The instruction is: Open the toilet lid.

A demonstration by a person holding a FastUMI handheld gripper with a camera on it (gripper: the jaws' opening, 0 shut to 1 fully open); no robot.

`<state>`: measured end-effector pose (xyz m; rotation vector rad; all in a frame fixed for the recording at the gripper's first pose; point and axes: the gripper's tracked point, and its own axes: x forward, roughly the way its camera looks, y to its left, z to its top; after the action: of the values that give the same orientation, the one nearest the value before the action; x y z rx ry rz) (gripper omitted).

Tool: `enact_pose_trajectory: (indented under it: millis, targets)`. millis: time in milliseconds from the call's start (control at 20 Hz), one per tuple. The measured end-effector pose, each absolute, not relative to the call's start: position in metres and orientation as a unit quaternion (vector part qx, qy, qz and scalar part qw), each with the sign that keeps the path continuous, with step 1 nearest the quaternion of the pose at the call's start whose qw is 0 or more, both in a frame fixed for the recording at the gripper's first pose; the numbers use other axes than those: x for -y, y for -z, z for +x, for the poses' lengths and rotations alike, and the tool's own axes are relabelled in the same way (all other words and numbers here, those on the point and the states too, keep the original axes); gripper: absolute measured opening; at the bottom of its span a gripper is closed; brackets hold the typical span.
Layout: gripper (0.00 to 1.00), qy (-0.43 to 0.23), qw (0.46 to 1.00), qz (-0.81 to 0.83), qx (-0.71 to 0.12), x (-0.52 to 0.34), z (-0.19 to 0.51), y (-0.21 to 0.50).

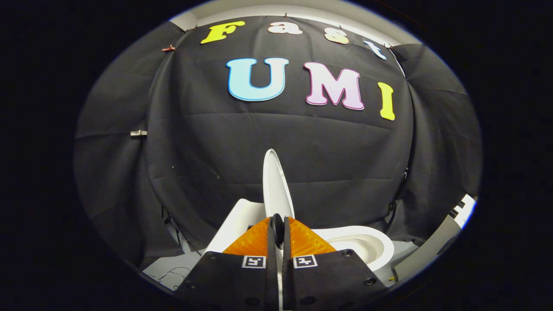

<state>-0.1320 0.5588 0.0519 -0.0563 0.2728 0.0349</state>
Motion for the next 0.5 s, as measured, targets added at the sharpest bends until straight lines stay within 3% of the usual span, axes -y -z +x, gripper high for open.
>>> enact_pose_trajectory:
  millis: [300, 500]
  targets:
    - [0.10, -0.028, 0.990, -0.029, -0.138, -0.5616, -0.1310, -0.0491]
    - [0.20, -0.049, 0.987, -0.017, -0.149, -0.5671, -0.1334, -0.0448]
